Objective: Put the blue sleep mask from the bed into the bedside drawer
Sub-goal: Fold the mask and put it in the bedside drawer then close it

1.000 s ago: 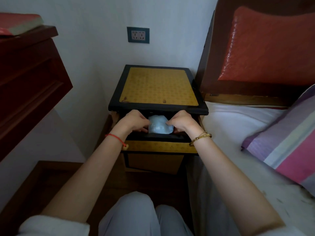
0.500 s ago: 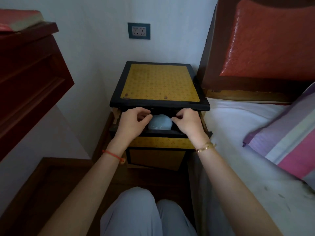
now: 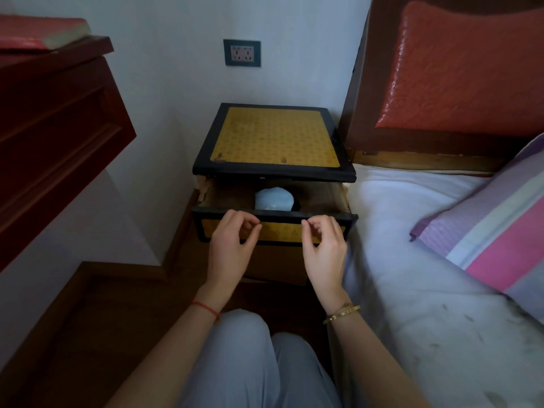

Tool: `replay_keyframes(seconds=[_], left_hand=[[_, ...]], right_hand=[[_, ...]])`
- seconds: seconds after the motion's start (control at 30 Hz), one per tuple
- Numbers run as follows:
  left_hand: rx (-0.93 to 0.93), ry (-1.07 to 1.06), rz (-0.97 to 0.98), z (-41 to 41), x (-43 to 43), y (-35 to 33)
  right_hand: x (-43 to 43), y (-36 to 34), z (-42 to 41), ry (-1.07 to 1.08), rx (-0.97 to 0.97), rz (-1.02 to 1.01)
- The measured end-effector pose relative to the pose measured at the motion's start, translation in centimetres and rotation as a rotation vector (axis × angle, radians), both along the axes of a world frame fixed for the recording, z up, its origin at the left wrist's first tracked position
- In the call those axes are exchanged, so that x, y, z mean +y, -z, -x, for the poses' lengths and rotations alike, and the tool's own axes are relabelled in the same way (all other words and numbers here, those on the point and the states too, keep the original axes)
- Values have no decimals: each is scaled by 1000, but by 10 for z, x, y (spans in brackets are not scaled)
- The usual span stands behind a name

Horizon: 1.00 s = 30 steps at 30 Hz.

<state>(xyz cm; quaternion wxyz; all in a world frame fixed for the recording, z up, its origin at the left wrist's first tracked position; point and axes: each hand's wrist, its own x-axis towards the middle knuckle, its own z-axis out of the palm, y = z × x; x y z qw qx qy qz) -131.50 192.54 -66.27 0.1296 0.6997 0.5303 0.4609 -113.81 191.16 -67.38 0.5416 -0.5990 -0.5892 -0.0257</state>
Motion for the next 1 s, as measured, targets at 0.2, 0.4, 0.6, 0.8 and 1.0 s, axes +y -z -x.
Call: replay_keyframes(seconds=[0.2,0.4,0.6,0.8,1.0], left_hand=[[27,54,11,-6,17,-1],[201,21,48,-14,34,7],[226,97,193,-20,53,13],[217,115,160,-14,69,13],[-31,84,97,-10,72,-3]], right_hand=[[15,-11,-6,-86,121,92],[34,-23,-6,-164,201,347],[51,-19,0,-280,265,533],[63,-19,2,-318,319,585],[60,-23,4,-254,438,490]])
